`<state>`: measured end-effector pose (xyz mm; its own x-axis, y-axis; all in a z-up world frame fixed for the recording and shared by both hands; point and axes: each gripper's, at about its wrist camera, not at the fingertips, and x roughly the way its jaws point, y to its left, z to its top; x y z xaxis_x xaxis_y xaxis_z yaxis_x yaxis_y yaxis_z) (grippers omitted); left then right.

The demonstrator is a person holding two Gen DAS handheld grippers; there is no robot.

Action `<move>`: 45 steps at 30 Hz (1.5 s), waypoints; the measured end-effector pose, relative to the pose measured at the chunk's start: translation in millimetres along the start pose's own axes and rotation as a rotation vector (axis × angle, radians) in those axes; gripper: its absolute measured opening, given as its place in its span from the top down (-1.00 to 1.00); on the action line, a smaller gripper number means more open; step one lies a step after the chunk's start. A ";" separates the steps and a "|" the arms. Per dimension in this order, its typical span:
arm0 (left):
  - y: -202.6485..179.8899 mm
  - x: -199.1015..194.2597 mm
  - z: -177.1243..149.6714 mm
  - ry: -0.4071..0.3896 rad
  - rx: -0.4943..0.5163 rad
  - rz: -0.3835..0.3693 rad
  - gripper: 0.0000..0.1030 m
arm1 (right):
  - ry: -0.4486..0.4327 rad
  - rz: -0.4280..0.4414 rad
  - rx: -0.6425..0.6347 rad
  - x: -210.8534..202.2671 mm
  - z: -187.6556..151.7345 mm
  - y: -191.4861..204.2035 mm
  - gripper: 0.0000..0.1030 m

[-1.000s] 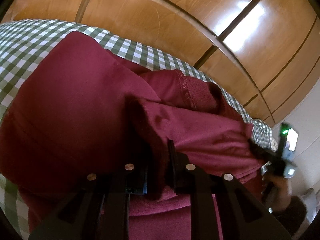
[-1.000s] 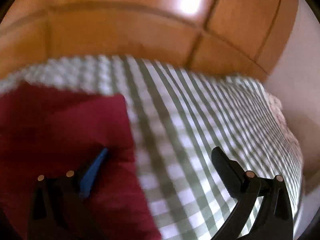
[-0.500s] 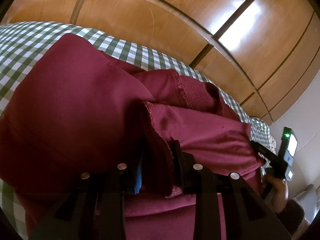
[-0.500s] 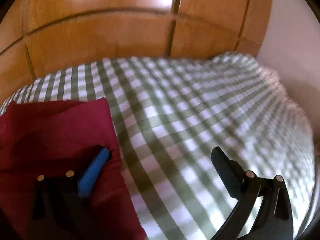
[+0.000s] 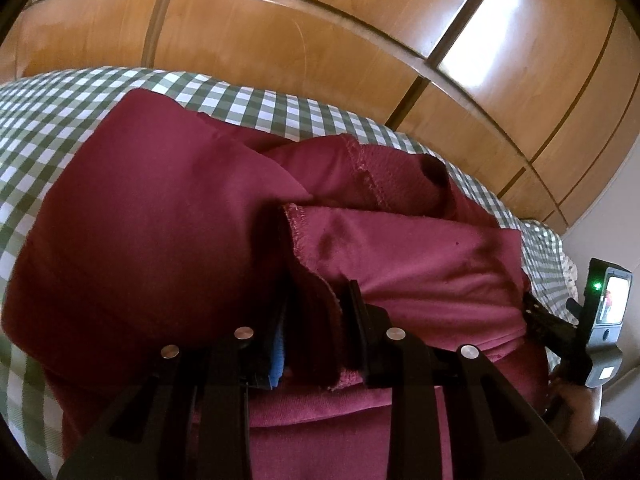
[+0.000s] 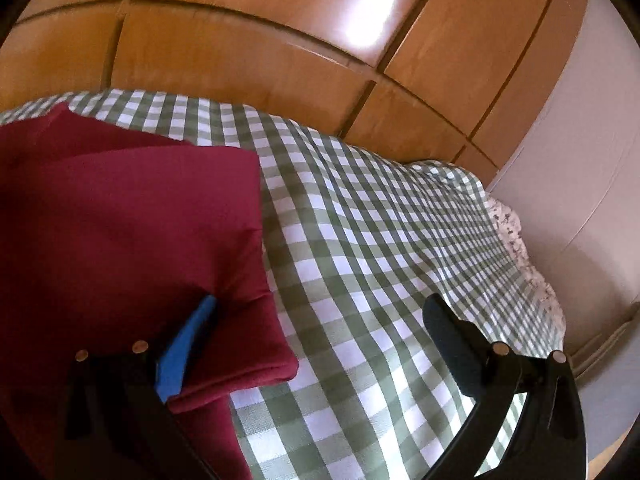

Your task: Fold small clothes

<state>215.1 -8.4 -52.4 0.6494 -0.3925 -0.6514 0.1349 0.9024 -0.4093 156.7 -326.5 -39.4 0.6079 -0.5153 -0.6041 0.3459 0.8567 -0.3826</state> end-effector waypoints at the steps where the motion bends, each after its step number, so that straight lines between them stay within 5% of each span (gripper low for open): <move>1: -1.6 -3.6 -1.5 -0.008 0.008 0.016 0.48 | 0.001 0.004 0.004 0.9 -0.9 -0.4 -0.96; 2: -2.7 -7.9 -4.0 -0.014 0.016 0.030 0.42 | 0.001 0.007 0.007 1.2 -1.0 -0.8 -0.96; 5: -10.0 -29.8 -17.0 -0.071 0.039 0.033 -0.53 | -0.005 0.000 0.004 -0.9 -2.1 0.6 -0.96; 7: -16.2 -47.5 -26.9 -0.129 0.059 0.073 -0.69 | -0.004 -0.004 0.003 -1.6 -1.7 0.7 -0.96; 16: -0.8 -76.6 -52.9 -0.129 -0.037 0.102 -0.71 | -0.053 0.035 0.023 -12.4 -2.7 -5.0 -0.97; 23: 8.9 -96.9 -76.0 -0.089 -0.080 0.093 -0.74 | -0.109 0.270 -0.001 -43.4 -9.9 -26.5 -0.96; 27: 6.2 -108.1 -85.9 -0.063 -0.032 0.101 -0.82 | -0.061 0.517 0.013 -59.0 -29.1 -53.7 -0.96; 30: 6.0 -119.9 -92.8 -0.072 0.000 0.084 -0.82 | -0.039 0.595 0.030 -66.5 -46.7 -72.9 -0.95; 36: 9.1 -138.8 -104.8 -0.059 0.064 0.122 -0.82 | 0.116 0.830 0.188 -66.8 -96.9 -120.8 -0.17; 41: 30.5 -161.7 -117.0 -0.016 0.026 0.068 -0.82 | 0.226 1.003 0.275 -66.6 -133.2 -144.7 0.03; 45: 53.6 -179.3 -132.5 -0.002 -0.062 0.006 -0.38 | 0.233 1.029 0.260 -78.5 -153.7 -149.0 0.07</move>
<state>6.7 86.8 -42.1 0.6515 -0.3866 -0.6528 0.0846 0.8921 -0.4438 -52.4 -417.3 -42.5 0.5518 0.4844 -0.6789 -0.0944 0.8451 0.5262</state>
